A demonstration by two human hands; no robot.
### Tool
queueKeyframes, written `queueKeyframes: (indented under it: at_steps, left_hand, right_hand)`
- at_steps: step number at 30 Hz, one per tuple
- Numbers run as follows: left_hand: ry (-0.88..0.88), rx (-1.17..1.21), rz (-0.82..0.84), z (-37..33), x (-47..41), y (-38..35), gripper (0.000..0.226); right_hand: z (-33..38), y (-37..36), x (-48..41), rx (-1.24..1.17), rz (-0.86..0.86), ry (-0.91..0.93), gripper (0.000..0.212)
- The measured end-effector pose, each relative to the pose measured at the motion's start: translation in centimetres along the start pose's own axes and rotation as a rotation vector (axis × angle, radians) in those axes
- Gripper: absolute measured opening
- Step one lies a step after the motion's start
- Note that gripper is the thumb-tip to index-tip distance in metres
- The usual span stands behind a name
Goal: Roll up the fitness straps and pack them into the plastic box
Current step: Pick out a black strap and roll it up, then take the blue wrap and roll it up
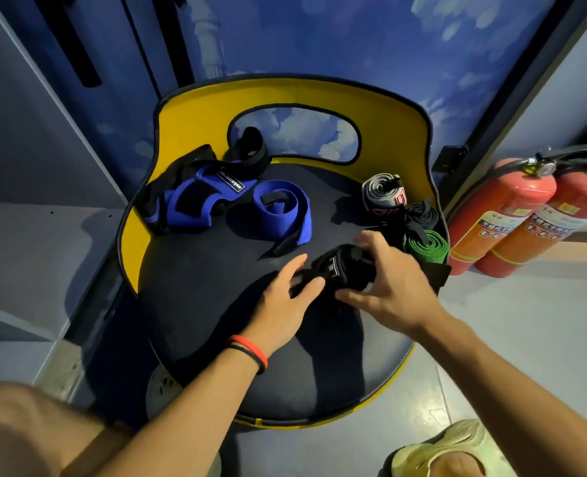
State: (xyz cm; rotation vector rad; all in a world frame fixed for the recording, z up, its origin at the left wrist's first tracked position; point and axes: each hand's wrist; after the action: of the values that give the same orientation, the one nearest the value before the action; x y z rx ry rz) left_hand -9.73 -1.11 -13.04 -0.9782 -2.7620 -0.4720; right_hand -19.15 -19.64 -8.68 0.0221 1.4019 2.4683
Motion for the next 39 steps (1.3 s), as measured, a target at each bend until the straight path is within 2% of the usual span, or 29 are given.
queueKeyframes:
  at_steps: [3, 5, 10, 16, 27, 29, 31, 34, 37, 39]
  left_hand:
    - [0.046, -0.008, -0.022, -0.4, -0.2, 1.0, 0.034]
    - [0.059, -0.044, -0.011, 0.0, -0.3, 1.4, 0.025]
    - [0.074, -0.04, -0.018, 0.7, -0.8, 1.3, 0.014]
    - [0.066, -0.004, -0.05, 0.6, -1.7, 1.6, 0.014]
    - [0.041, -0.007, -0.074, -0.3, -2.3, 1.4, 0.015]
    - [-0.007, -0.049, -0.178, -0.7, -2.5, 1.8, 0.014]
    - [-0.082, -0.211, -0.349, -1.3, -2.9, 2.4, 0.011]
    - [-0.117, -0.235, -0.57, -2.5, -3.8, 3.3, 0.006]
    - [-0.181, -0.283, -0.621, -3.4, -5.0, 4.5, 0.035]
    - [-0.254, -0.475, -0.495, -3.8, -5.7, 5.2, 0.057]
  right_hand:
    - [-1.1, 1.6, -3.2, 0.375, -0.065, 0.079, 0.064]
    - [-2.2, 2.4, -5.4, 0.492, -0.074, 0.059, 0.06]
    - [-4.2, 3.2, -8.8, 0.613, -0.049, -0.008, 0.065]
    - [-5.0, 3.3, -10.1, 0.749, -0.052, -0.026, 0.062]
    - [-5.3, 2.4, -9.0, 0.766, -0.106, -0.084, 0.062]
    - [-4.8, 2.3, -8.8, 0.753, -0.121, -0.06, 0.059]
    - [-4.3, 2.3, -8.8, 0.715, -0.141, 0.006, 0.054]
    - [-2.6, 1.7, -8.9, 0.529, -0.123, 0.195, 0.038]
    - [0.1, 0.2, -8.7, 0.37, 0.04, 0.236, 0.031]
    - [1.2, -1.3, -8.8, 0.354, 0.171, 0.214, 0.047]
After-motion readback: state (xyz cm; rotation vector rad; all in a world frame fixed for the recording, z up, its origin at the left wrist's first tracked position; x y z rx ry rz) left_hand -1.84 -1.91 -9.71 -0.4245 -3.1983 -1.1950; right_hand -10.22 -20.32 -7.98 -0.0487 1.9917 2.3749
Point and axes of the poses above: each hand's wrist, its own x-axis away from the middle knuckle, its own y-axis out of the back of the hand, z = x × y, and after that the axes turned 4 degrees about -x, right-handed
